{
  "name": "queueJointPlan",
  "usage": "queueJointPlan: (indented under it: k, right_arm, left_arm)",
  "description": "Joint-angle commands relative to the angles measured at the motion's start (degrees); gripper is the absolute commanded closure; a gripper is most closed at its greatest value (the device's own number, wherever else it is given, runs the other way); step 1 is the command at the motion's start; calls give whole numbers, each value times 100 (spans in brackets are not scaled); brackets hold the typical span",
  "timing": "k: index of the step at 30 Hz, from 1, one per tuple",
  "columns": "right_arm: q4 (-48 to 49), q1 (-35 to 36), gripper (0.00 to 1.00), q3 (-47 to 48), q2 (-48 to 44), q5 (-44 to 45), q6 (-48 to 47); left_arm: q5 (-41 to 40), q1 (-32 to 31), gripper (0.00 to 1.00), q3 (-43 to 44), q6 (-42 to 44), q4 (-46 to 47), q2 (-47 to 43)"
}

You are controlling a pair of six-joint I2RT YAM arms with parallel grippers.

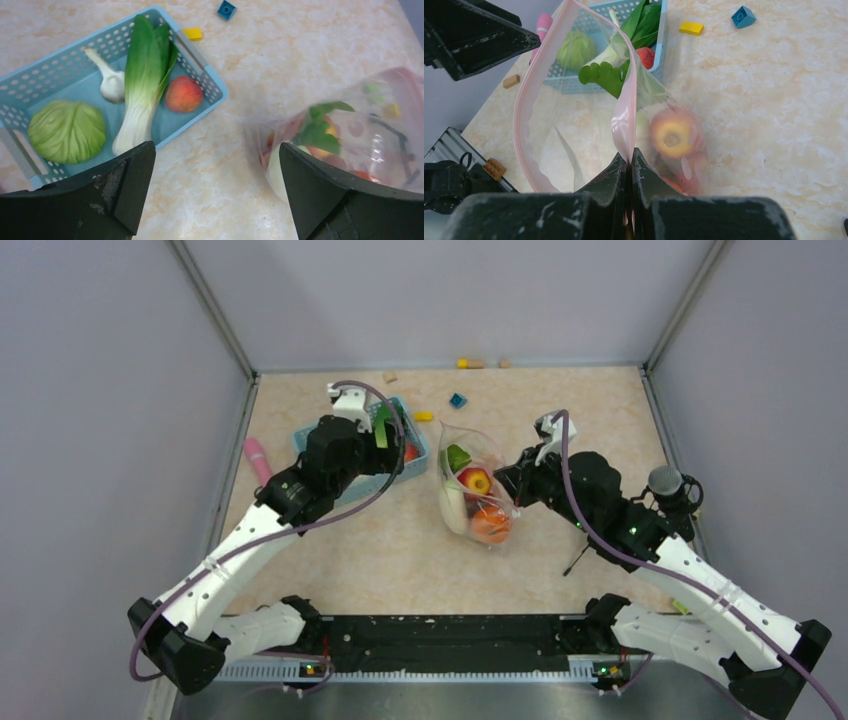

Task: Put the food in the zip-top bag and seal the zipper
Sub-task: Pick up the fake vegetable from the bin.

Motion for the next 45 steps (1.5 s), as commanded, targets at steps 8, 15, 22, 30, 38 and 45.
queueJointPlan:
  k: [8,15,22,30,38,45]
  right_arm:
    - [183,-61,100,-11,-81,143,-14]
    - [149,-57,100,6,-100,157,-20]
    - [134,-57,100,0,-107,248,-37]
    - [93,-57,100,24,-70,291,-64]
    - [99,-57,100,11,-80,353,-68]
    - [118,-57,100,-11,-28,373,-61]
  left_arm:
    - [1192,1583,1,-583,-188,1173,547]
    - [2169,2228,1,-157,1331,1832,1612]
    - [3095,2565,1,1553,2250,914,3327]
    - [3322,2583,4,3320,2635,-164,4964]
    - [3065,2583,17,3526,2504,-309,5559]
    - [2892,2583,26,3863,2258,-305,6066]
